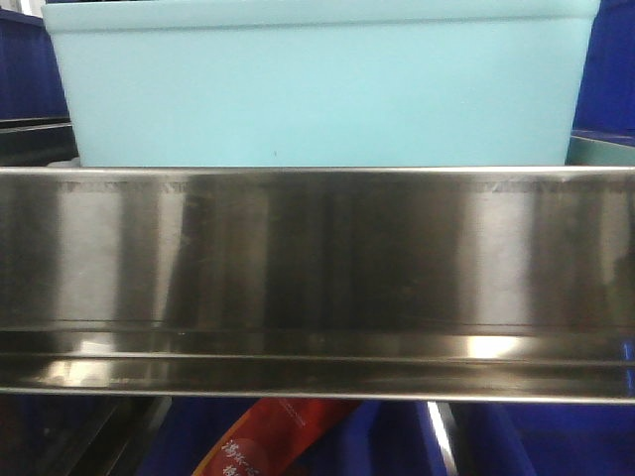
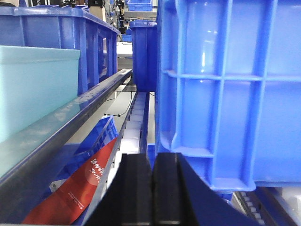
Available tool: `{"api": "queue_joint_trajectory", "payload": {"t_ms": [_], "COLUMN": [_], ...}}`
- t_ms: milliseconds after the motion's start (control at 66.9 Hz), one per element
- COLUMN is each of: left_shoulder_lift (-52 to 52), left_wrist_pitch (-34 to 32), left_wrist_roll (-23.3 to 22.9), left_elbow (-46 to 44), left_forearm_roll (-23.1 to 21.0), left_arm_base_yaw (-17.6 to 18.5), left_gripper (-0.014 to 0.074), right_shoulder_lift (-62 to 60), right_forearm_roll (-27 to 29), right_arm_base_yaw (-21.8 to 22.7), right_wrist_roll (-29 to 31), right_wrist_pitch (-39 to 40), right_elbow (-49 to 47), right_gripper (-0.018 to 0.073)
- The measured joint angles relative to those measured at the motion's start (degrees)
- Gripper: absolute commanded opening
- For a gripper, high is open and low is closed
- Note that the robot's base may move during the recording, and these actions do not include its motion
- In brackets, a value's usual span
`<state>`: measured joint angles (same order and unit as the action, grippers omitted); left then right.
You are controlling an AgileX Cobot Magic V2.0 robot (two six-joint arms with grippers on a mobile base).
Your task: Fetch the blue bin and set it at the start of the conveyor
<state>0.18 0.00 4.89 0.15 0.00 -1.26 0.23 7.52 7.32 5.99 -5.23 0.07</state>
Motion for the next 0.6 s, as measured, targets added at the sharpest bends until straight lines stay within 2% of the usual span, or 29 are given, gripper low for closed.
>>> {"api": "queue_joint_trajectory", "payload": {"t_ms": [598], "left_shoulder_lift": [0.0], "left_wrist_pitch": [-1.57], "left_wrist_roll": [0.0], "left_elbow": [0.0], "left_forearm_roll": [0.0], "left_arm_base_yaw": [0.0], "left_gripper": [-0.0111], "right_shoulder_lift": [0.0], "right_forearm_roll": [-2.55], "right_arm_base_yaw": [0.0], "right_wrist_roll": [0.0], "right_wrist_pitch": [0.51], "right_elbow": [0.0], "right_gripper": [-0.0162]}}
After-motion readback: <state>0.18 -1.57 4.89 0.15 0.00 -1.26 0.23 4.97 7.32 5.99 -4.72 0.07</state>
